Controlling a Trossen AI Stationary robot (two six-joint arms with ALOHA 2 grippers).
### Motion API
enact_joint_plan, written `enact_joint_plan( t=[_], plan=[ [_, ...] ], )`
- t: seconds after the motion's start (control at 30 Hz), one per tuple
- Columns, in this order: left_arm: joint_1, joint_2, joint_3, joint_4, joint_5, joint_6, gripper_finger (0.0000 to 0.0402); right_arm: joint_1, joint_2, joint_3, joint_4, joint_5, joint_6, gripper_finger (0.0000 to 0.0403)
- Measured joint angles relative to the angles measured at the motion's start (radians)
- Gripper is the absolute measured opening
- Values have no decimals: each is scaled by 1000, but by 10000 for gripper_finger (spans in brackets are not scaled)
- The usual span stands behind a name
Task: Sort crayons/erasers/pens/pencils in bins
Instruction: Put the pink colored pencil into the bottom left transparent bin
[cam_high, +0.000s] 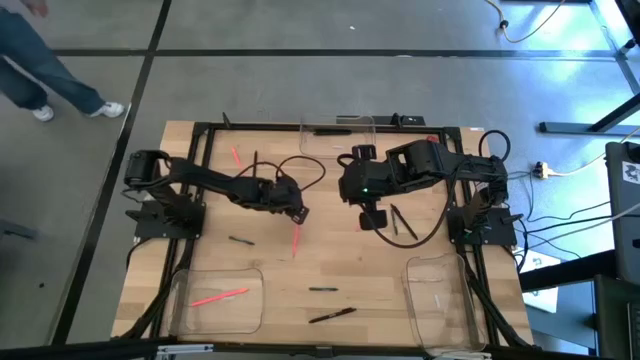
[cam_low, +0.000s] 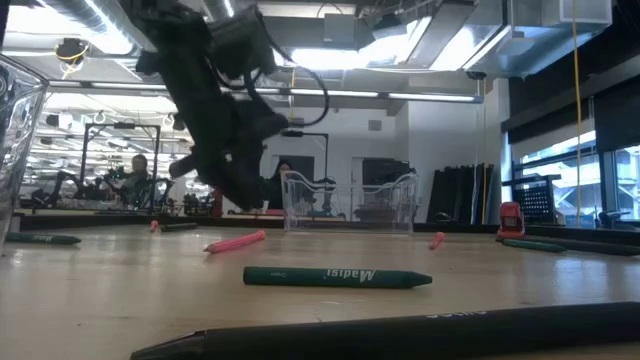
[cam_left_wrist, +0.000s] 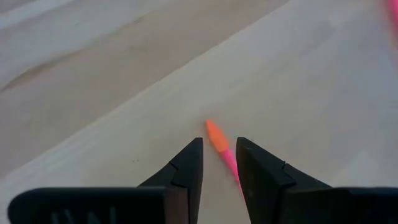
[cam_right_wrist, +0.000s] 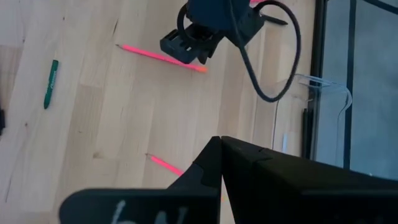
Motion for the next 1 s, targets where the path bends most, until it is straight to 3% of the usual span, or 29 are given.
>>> enact_joint_plan(
  t=[1.0],
  plan=[
    [-5,82,0,116,8,-24,88,0,1,-1,-15,7,4,10]
  ],
)
